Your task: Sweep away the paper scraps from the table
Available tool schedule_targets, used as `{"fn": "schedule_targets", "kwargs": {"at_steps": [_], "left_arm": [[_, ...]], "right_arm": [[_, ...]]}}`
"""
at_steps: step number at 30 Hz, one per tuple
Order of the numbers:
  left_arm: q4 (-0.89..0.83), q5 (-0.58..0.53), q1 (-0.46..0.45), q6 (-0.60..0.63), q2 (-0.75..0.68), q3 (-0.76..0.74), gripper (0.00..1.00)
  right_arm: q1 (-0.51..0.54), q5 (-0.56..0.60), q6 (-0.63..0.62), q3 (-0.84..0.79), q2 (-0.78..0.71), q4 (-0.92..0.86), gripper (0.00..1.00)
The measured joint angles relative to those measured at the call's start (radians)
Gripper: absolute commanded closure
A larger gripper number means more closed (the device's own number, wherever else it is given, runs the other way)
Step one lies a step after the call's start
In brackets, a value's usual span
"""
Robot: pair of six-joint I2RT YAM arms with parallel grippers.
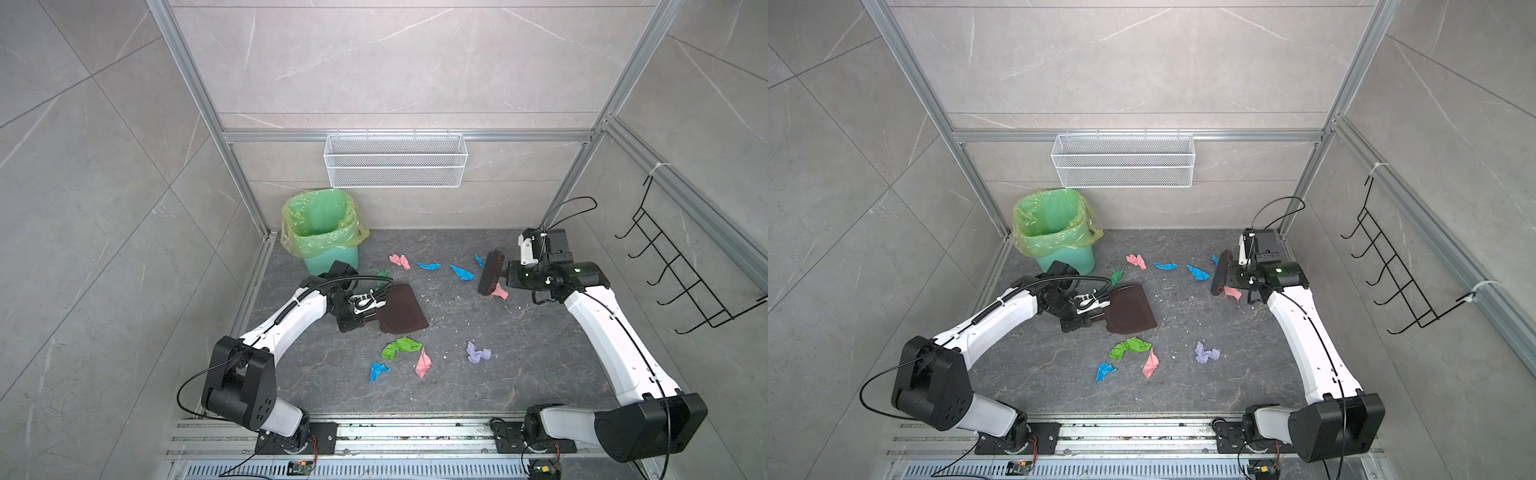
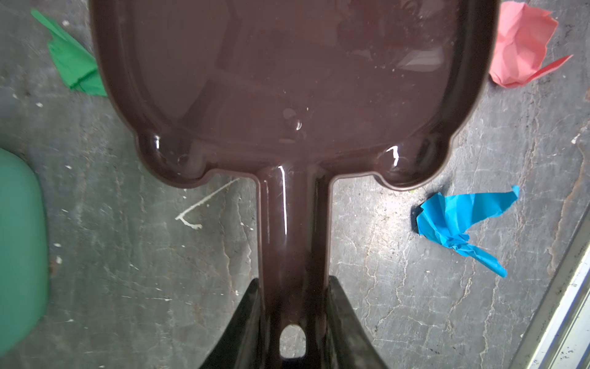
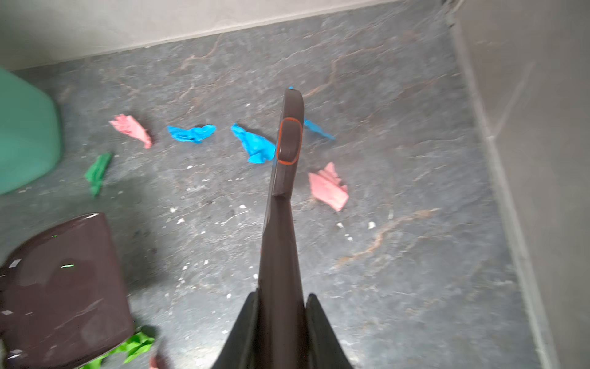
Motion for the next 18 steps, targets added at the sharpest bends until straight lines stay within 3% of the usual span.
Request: {"fn": "schedule_targets", "kwargs": {"at_steps": [11, 18], "left_arm": [[-0.013, -0.002, -0.043, -0.031, 0.097, 0.087, 1.00], [-0.011, 0.001, -0.071, -0.046, 0.156, 0.149, 1.00]], "right_arm": [[0.000, 0.051, -0.008, 0.006, 0.000, -0.030, 1.00], [0.000, 0.146, -0.024, 0.007, 0.000, -0.039, 1.00]]}}
